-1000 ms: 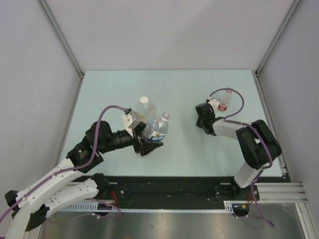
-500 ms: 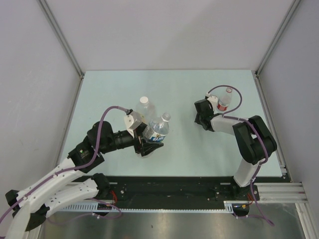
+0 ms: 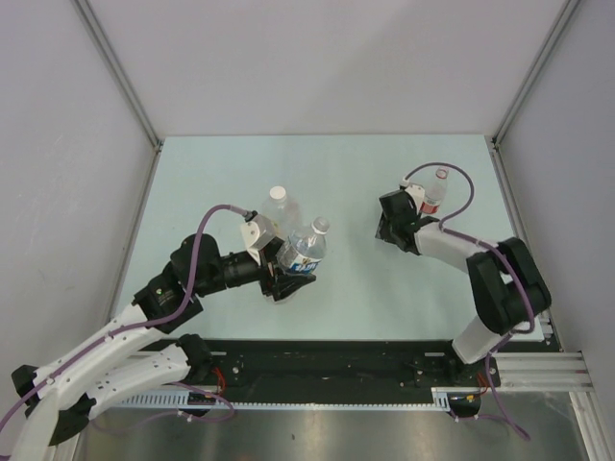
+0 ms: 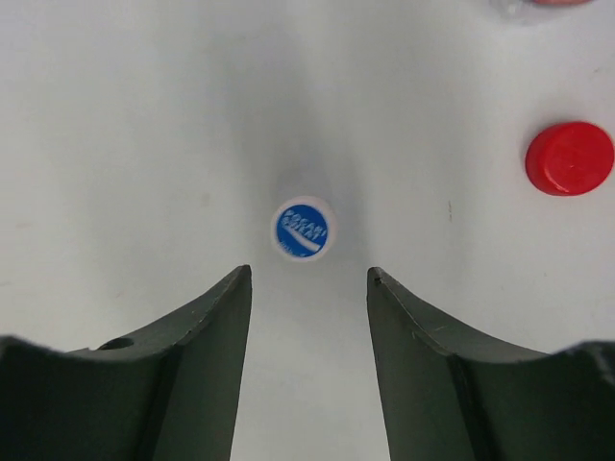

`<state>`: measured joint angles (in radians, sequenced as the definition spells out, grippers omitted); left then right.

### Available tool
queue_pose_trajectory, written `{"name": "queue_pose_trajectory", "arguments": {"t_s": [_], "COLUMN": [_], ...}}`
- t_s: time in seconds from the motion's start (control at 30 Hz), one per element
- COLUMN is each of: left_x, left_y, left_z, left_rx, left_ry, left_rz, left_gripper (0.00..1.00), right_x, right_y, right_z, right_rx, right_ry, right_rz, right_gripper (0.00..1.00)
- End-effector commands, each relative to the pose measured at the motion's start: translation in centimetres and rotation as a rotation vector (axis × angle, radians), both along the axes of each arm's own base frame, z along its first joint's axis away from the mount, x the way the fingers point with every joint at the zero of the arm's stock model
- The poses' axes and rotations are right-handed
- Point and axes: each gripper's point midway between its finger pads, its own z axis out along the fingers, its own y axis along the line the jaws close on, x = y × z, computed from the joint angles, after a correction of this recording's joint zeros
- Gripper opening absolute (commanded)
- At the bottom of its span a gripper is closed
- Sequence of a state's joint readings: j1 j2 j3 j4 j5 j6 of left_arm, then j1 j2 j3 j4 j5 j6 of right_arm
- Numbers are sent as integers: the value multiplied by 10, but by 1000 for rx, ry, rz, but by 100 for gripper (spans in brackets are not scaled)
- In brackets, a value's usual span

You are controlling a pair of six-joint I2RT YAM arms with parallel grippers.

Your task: Unscrew the bottle caps

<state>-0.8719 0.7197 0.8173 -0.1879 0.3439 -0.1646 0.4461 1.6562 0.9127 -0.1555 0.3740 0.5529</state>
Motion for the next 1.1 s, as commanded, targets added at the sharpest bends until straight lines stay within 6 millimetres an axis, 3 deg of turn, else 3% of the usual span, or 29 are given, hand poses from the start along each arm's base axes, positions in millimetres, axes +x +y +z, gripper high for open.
{"name": "queue_pose_trajectory", "arguments": {"t_s": [0.0,0.03,0.13,0.2,0.33,0.43,0.5,0.53,0.73,0.9,1.07], "left_x": [10,10,17,20,33,36,37,38,15,2,3], "left_y": [2,1,-2,-5,-4,-5,-7,-7,-26,-39,-41], "left_z": [13,14,14,17,22,21,33,29,27,17,18], "left_rx": [-36,-39,-34,-37,-47,-63,-100,-98,-113,-88,-97], "left_ry": [-55,-57,-60,-65,-94,-134,-187,-187,-207,-154,-138], "left_rz": [43,44,59,67,123,128,123,125,-59,-172,-175], "left_gripper": [2,2,2,2,1,1,0,0,0,0,0], "right_x": [2,3,-15,-28,-79,-124,-149,-168,-213,-226,-221], "right_y": [25,34,52,62,92,97,90,96,106,117,127], "right_z": [104,146,208,237,301,346,377,383,408,405,391], "right_rx": [129,174,237,282,426,576,642,690,903,928,878], "right_ry": [-193,-277,-379,-434,-586,-730,-814,-810,-771,-735,-713], "right_rz": [34,62,136,195,447,617,681,788,999,1070,1056], "right_gripper": [57,57,60,60,60,63,70,71,76,79,81]}}
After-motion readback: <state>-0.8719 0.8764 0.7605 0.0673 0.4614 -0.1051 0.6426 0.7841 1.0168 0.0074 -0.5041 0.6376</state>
